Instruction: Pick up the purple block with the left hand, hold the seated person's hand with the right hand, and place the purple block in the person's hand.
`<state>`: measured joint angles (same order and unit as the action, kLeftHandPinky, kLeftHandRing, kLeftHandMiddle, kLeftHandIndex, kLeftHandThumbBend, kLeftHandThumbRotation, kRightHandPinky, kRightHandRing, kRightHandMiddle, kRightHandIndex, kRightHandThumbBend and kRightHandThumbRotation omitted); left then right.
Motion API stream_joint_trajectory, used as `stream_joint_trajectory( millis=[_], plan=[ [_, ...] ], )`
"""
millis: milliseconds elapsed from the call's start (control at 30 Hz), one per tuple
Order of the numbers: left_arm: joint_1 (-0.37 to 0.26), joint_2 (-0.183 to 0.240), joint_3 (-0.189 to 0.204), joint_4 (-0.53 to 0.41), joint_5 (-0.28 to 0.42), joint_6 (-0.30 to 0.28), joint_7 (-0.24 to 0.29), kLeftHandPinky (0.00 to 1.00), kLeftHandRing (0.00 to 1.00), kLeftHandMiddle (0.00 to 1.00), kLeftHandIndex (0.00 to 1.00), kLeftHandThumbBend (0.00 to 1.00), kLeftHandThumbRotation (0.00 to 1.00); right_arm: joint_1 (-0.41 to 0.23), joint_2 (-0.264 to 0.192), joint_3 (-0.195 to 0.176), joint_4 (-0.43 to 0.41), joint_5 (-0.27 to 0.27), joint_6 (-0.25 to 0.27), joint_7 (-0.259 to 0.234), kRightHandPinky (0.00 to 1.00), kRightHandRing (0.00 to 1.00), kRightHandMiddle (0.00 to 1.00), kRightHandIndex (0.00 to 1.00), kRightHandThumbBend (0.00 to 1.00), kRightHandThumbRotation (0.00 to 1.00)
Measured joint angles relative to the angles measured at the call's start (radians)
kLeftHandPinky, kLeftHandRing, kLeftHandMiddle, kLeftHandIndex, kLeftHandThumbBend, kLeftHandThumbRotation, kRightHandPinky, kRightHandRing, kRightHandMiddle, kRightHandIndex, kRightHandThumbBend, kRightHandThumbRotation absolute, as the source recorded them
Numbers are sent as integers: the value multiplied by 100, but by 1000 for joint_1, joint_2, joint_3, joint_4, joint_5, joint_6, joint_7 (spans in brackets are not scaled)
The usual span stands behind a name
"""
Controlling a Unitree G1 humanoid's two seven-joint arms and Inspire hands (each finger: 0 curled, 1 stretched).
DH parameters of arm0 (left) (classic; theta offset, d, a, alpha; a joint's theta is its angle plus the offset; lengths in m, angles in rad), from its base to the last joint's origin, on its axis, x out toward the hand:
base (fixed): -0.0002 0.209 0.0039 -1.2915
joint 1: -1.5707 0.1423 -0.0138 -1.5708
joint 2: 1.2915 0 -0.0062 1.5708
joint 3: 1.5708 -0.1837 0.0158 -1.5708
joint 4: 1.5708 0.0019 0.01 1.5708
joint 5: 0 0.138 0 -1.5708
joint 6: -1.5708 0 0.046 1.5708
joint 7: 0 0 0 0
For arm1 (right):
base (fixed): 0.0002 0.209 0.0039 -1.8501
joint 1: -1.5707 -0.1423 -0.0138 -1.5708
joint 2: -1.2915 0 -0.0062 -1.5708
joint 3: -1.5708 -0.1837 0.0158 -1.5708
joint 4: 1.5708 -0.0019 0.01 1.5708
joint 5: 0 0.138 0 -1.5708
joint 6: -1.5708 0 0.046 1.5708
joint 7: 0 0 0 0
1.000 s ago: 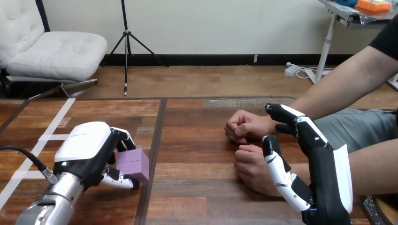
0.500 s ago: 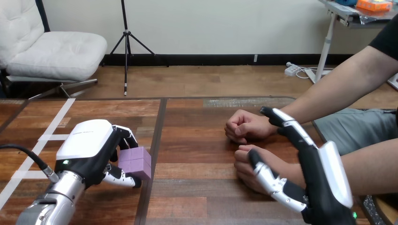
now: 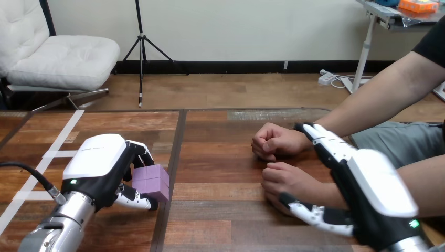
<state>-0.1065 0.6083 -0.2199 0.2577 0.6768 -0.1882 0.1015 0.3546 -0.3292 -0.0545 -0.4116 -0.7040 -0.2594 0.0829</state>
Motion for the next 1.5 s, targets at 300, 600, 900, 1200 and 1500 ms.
stream_joint_trajectory(
  millis=[300, 600, 900, 1200, 1500],
  plan=[
    [0, 0, 0, 0, 0, 0, 0, 40, 44, 49, 48, 73, 0, -9, -87, -56, -74, -20, 98, 117, 99, 95, 94, 92, 75, 25],
    [0, 0, 0, 0, 0, 0, 0, 40, 44, 49, 48, 73, 0, -29, -155, -86, -91, -50, 174, 199, 100, 95, 92, 91, 79, 23],
    [0, -1, 0, -1, 1, 0, 0, 40, 44, 48, 48, 72, 0, -59, -208, -95, -92, -92, 235, 273, 99, 91, 89, 86, 81, 20],
    [0, -4, 0, 0, 1, 0, 0, 40, 43, 48, 48, 73, 0, -98, -242, -94, -93, -121, 286, 356, 86, 87, 86, 83, 85, 14],
    [0, -7, 0, 0, 2, 0, 0, 40, 44, 48, 48, 73, 0, -142, -282, -78, -93, -144, 320, 446, 78, 83, 83, 80, 88, 7]
  ],
)
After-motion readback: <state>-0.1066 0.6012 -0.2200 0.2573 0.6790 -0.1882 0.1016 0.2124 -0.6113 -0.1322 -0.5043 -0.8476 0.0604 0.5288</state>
